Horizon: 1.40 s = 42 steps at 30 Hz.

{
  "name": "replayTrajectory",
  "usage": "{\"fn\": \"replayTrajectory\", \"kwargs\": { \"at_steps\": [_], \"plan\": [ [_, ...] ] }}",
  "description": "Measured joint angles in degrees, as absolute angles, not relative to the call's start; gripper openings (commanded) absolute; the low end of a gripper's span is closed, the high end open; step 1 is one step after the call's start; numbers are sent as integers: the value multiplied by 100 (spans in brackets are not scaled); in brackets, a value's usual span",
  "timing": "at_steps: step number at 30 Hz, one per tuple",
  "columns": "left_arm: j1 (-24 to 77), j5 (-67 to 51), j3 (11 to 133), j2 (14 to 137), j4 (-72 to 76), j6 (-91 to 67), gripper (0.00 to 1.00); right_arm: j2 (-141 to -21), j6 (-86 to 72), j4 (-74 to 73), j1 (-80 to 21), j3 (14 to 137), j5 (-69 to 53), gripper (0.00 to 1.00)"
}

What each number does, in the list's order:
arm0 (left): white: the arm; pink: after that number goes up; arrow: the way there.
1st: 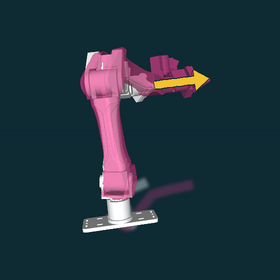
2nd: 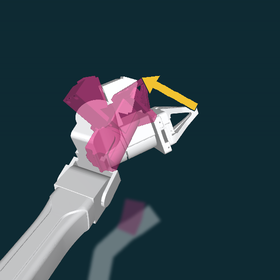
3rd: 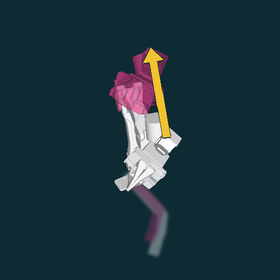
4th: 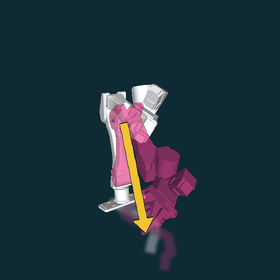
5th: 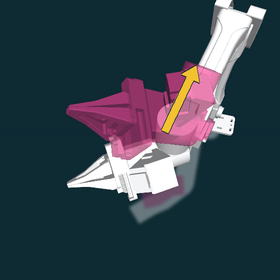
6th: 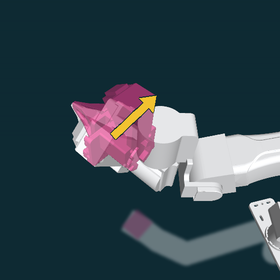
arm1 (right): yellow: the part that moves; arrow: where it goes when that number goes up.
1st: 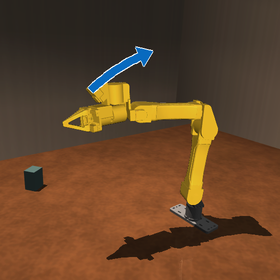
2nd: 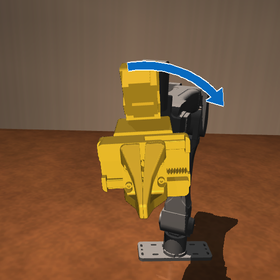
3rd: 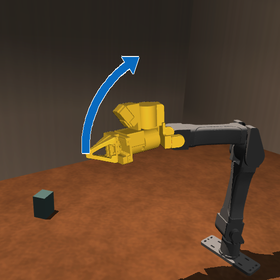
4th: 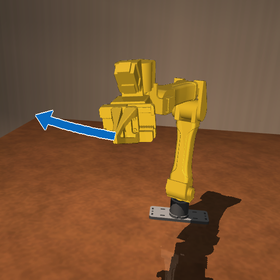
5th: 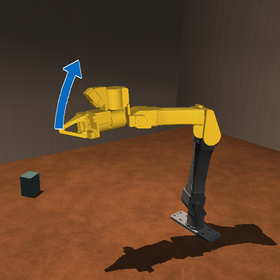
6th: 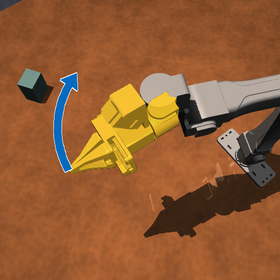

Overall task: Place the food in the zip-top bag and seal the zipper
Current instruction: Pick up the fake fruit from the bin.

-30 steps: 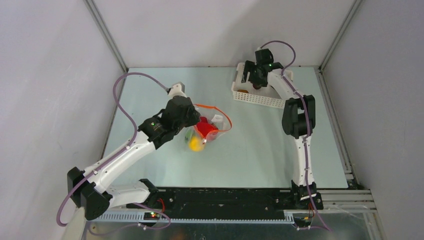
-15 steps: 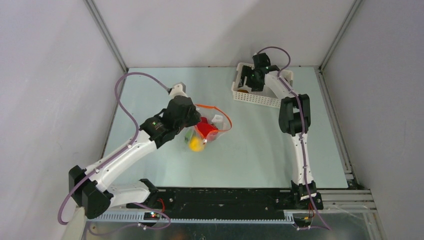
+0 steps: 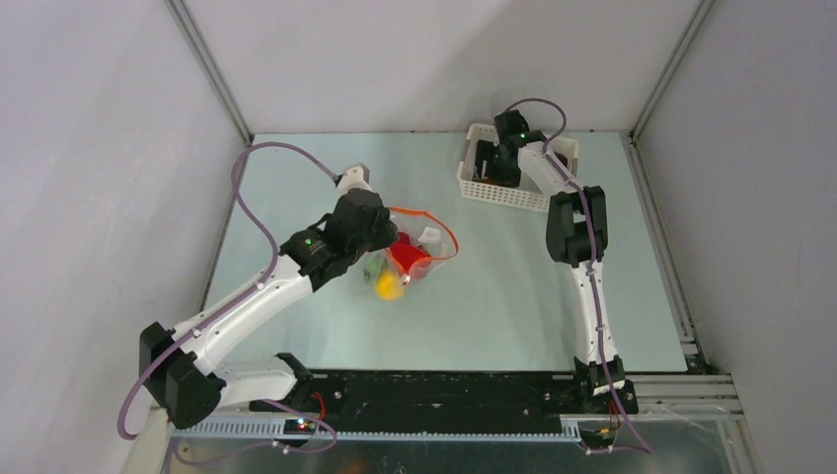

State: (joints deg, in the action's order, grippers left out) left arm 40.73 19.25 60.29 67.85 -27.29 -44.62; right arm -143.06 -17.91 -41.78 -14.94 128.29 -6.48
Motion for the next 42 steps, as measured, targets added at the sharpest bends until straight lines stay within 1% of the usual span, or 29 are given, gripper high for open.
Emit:
{"fn": "replayTrajectory", "kwargs": {
  "at_steps": [2,10,12,13,15,17,22,27,35,42],
  "plan": [
    [4073,1925,6029,6816,-2729,-4462,0,-14306,-1728,-4272,-1505,12829,-550,78],
    [4073,1927,6029,6838,-2727,-4462,0,-14306,-1625,-4388,-1516,12829,-342,67],
    [4073,1929,6029,6838,-2727,-4462,0,-14306,-1623,-4388,-1516,12829,-342,59],
    [4073,1927,6029,6838,-2727,-4462,0,-14306,-1623,-4388,-1516,12829,-342,50],
    [4073,1929,6029,6838,-2727,-4462,0,-14306,-1625,-4388,-1516,12829,-344,41],
    [4073,1927,6029,6838,-2727,-4462,0,-14306,-1629,-4386,-1516,12829,-344,39],
    [4073,1929,6029,6836,-2727,-4462,0,-14234,-1684,-4287,-1500,12707,-349,37],
    [4073,1929,6029,6831,-2727,-4464,0,-13852,-1756,-4167,-1439,12462,-386,35],
    [4073,1927,6029,6820,-2711,-4493,0,-12490,-1903,-3653,-1197,11880,-694,35],
    [4073,1925,6029,6820,-2672,-4495,0,-11054,-2008,-3083,-1090,10814,-1323,35]
  ]
}}
